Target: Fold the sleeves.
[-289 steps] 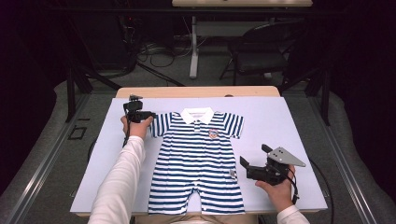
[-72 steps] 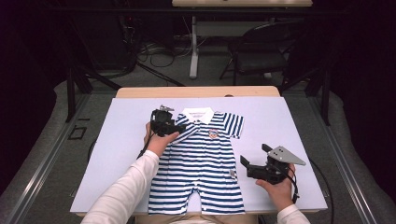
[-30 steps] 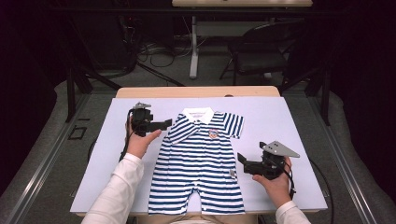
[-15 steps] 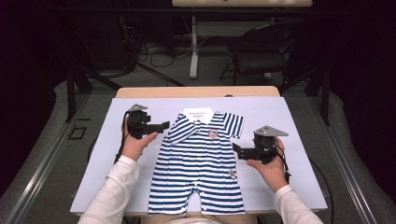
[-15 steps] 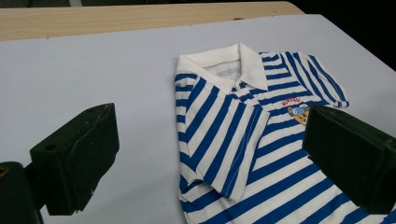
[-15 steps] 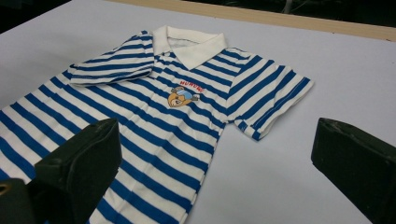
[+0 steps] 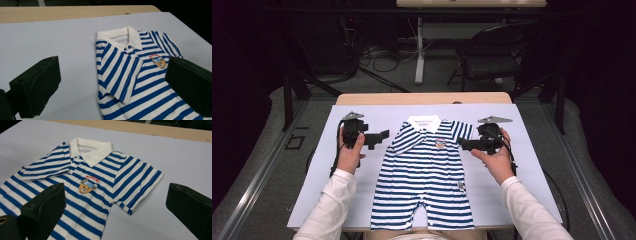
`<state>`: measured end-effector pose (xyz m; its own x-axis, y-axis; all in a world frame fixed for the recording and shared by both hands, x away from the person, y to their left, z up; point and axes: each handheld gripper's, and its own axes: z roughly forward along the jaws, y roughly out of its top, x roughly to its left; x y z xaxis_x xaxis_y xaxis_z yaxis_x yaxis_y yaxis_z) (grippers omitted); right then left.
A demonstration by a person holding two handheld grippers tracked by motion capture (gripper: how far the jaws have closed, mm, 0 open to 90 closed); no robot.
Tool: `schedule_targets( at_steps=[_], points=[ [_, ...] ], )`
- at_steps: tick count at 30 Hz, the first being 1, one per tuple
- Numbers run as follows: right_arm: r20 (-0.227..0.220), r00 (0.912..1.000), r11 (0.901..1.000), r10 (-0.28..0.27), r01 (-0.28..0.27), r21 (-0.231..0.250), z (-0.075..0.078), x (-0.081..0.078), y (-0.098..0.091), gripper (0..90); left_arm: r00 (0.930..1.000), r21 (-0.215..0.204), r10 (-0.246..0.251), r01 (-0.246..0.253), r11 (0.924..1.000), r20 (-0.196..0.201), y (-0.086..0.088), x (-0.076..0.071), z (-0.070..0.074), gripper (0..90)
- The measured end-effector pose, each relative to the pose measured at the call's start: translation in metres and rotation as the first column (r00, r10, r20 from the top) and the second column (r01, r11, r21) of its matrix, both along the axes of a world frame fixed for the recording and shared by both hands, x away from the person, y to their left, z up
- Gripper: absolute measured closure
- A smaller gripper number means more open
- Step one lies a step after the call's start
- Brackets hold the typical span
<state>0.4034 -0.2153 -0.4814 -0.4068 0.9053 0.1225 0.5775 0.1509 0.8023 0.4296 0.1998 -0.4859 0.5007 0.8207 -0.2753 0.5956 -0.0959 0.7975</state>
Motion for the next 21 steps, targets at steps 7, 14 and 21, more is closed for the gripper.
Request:
schedule_targets(
  at_steps=[7, 14, 21],
  points=[
    [-0.025, 0.9994, 0.9996, -0.023, 0.022, -0.016, 0.002, 0.020, 0.004, 2.9, 0.9999, 0.012, -0.004, 0.004, 0.9999, 0.011, -0.002, -0.001, 0.001, 0.5],
    [-0.031, 0.9962, 0.9965, -0.081, 0.080, -0.025, 0.002, 0.037, 0.004, 8.8, 0.9998, 0.011, -0.010, 0.010, 0.9999, 0.020, -0.003, -0.003, 0.004, 0.5],
    [-0.043, 0.9938, 0.9932, -0.103, 0.100, -0.060, 0.000, 0.053, 0.006, 17.9, 0.9998, 0.006, -0.006, 0.006, 1.0000, 0.017, -0.001, -0.004, 0.005, 0.5]
  ],
)
